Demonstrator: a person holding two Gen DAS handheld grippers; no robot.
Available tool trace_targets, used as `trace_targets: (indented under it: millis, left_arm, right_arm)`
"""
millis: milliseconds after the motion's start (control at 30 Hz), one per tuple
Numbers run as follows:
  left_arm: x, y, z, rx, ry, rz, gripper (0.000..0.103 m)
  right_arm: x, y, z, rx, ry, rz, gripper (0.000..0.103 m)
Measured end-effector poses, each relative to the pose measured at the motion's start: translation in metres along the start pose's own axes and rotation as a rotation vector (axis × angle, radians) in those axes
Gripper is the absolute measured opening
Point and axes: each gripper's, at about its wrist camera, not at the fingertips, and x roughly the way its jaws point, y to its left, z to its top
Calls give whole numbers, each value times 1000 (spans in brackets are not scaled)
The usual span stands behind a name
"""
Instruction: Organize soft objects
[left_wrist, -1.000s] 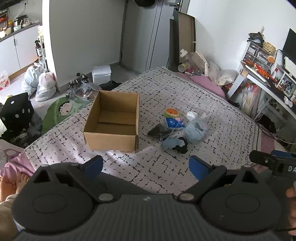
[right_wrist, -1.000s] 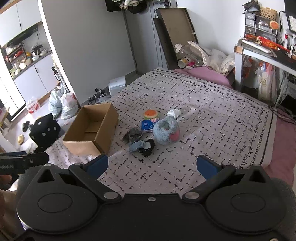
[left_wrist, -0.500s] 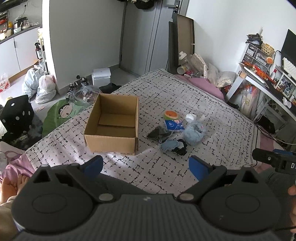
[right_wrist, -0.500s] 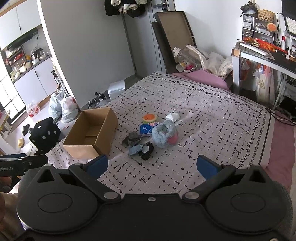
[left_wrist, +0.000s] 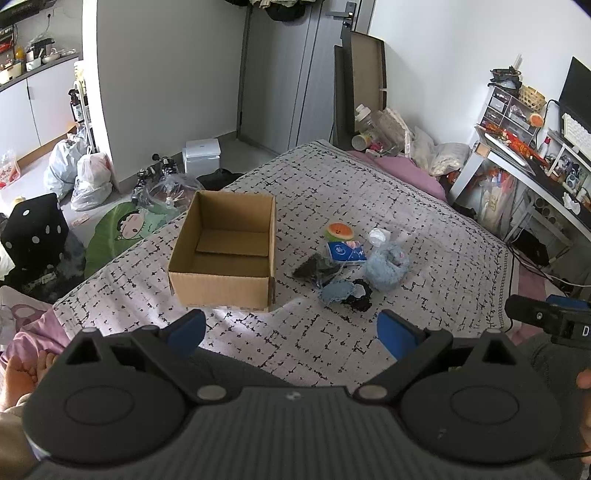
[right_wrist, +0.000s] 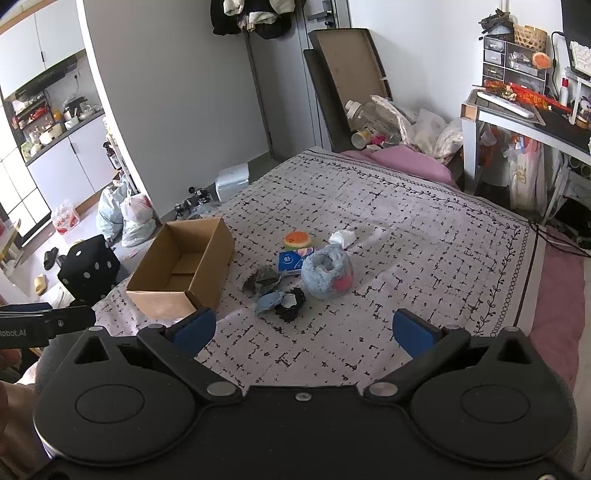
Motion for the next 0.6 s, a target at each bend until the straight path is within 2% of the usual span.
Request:
trace_targets:
  millis: [600]
  left_arm:
    - [4, -3, 6, 20, 6, 12, 99]
  right_arm:
    - [2, -1, 2, -8, 3, -6, 103]
